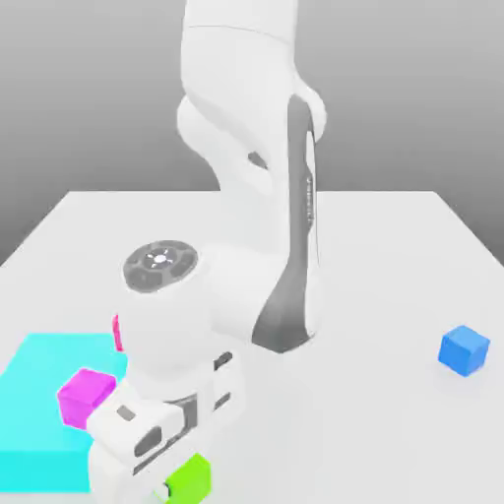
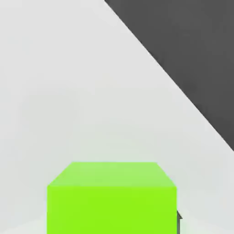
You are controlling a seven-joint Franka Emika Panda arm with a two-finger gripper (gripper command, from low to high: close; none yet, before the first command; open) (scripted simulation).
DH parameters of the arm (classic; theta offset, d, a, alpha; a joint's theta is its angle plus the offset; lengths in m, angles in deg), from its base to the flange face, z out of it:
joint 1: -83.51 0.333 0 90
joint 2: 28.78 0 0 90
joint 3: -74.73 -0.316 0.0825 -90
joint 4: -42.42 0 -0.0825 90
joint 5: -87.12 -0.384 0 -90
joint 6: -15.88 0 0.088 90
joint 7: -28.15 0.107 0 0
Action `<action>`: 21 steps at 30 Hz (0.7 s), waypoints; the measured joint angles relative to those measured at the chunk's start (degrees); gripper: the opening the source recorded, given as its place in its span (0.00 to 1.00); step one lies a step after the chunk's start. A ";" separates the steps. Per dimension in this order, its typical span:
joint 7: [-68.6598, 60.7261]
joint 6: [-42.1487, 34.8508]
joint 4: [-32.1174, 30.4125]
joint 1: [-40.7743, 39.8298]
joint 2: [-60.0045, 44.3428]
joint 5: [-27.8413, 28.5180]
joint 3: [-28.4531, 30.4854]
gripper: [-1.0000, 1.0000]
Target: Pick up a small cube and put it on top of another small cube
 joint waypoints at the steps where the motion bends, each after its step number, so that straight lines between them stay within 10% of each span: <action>1: 0.81 -1.26 -0.40 0.95 1.69 1.07 1.18 0.00; 15: 7.77 -8.22 -11.09 22.80 19.11 12.41 -11.78 0.00; 21: 11.11 -6.48 -15.45 51.73 23.25 18.08 -18.98 0.00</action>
